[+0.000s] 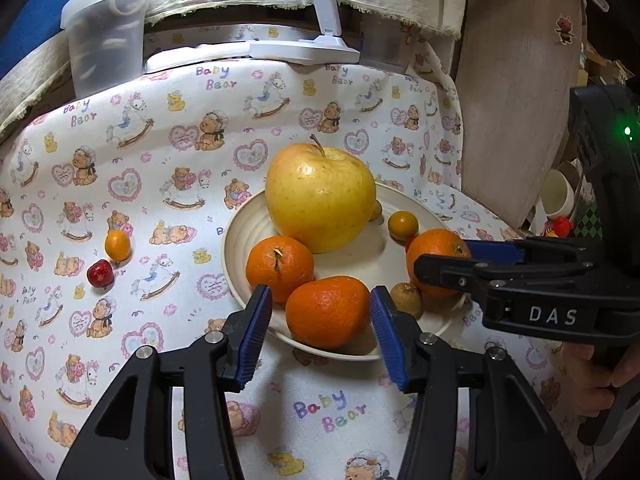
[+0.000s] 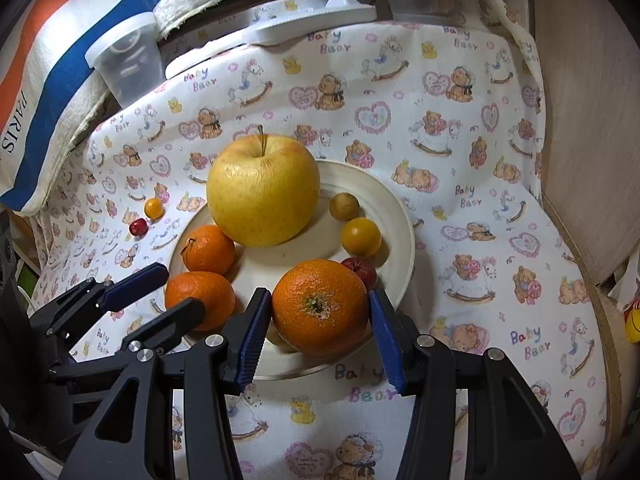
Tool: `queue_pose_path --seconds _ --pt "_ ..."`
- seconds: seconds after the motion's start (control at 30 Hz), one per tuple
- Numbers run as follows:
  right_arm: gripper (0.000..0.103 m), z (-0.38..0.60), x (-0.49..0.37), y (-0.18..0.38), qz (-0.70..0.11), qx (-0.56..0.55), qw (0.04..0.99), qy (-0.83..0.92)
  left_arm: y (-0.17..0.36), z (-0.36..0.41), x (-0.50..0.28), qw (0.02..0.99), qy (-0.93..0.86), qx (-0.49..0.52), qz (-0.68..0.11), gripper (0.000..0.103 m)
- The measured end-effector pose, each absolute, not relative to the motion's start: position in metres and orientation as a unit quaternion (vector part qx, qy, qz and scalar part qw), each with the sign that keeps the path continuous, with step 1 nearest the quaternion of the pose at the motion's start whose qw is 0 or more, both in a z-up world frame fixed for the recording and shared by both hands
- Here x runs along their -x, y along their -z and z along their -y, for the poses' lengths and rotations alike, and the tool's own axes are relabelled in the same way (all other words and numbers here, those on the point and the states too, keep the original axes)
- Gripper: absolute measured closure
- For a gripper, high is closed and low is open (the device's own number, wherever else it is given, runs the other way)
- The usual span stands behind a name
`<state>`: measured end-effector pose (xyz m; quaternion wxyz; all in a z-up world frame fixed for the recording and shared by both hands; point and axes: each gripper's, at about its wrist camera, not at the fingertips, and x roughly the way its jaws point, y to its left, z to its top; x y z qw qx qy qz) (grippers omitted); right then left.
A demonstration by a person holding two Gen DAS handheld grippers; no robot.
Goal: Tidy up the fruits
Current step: 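Lower the tangerines onto the plate and open both tools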
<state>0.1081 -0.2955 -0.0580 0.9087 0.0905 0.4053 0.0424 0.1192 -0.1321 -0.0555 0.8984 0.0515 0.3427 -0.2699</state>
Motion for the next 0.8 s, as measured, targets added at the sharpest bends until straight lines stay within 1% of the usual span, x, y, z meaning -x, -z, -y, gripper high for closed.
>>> queue_pose_path --seconds 0.07,0.13,0.2,0.27,0.33,0.37,0.47,0.53,0.6,0.7,0.77,0.8 --pt "0.051 0.295 -0.108 0.058 -0.406 -0.090 0.908 -0.043 0.054 0.131 -0.119 0.901 0.267 -0.050 -0.339 0.046" --pt "0.051 0.295 -0.108 0.059 -0.406 -0.091 0.908 -0.043 0.053 0.129 -0.117 0.903 0.265 -0.051 -0.333 0.044" --pt "0.051 0.294 -0.109 0.059 -0.406 -0.089 0.908 -0.044 0.051 0.129 -0.116 0.907 0.259 -0.057 -0.327 0.038" --pt "0.050 0.294 -0.107 0.056 -0.396 -0.087 0.913 -0.044 0.048 0.128 -0.115 0.911 0.255 -0.058 -0.318 0.035" --pt "0.036 0.292 -0.104 0.051 -0.380 -0.081 0.920 -0.040 0.044 0.125 -0.113 0.916 0.250 -0.058 -0.309 0.030" --pt "0.035 0.293 -0.102 0.048 -0.372 -0.079 0.924 -0.039 0.041 0.124 -0.111 0.918 0.247 -0.058 -0.304 0.026" --pt "0.035 0.294 -0.097 0.041 -0.350 -0.081 0.932 -0.039 0.031 0.118 -0.107 0.927 0.238 -0.057 -0.284 0.022" --pt "0.035 0.297 -0.094 0.037 -0.334 -0.088 0.938 -0.040 0.022 0.113 -0.104 0.933 0.231 -0.055 -0.271 0.017" --pt "0.035 0.298 -0.090 0.032 -0.317 -0.089 0.943 -0.036 0.012 0.107 -0.100 0.940 0.223 -0.048 -0.252 0.008" --pt "0.034 0.299 -0.084 0.025 -0.286 -0.087 0.954 -0.028 -0.002 0.099 -0.091 0.951 0.211 -0.048 -0.222 0.005" --pt "0.029 0.299 -0.079 0.019 -0.262 -0.083 0.961 -0.022 -0.010 0.096 -0.085 0.956 0.205 -0.051 -0.202 0.003" --pt "0.023 0.299 -0.076 0.017 -0.248 -0.081 0.965 -0.019 -0.015 0.093 -0.082 0.959 0.201 -0.051 -0.190 0.001"
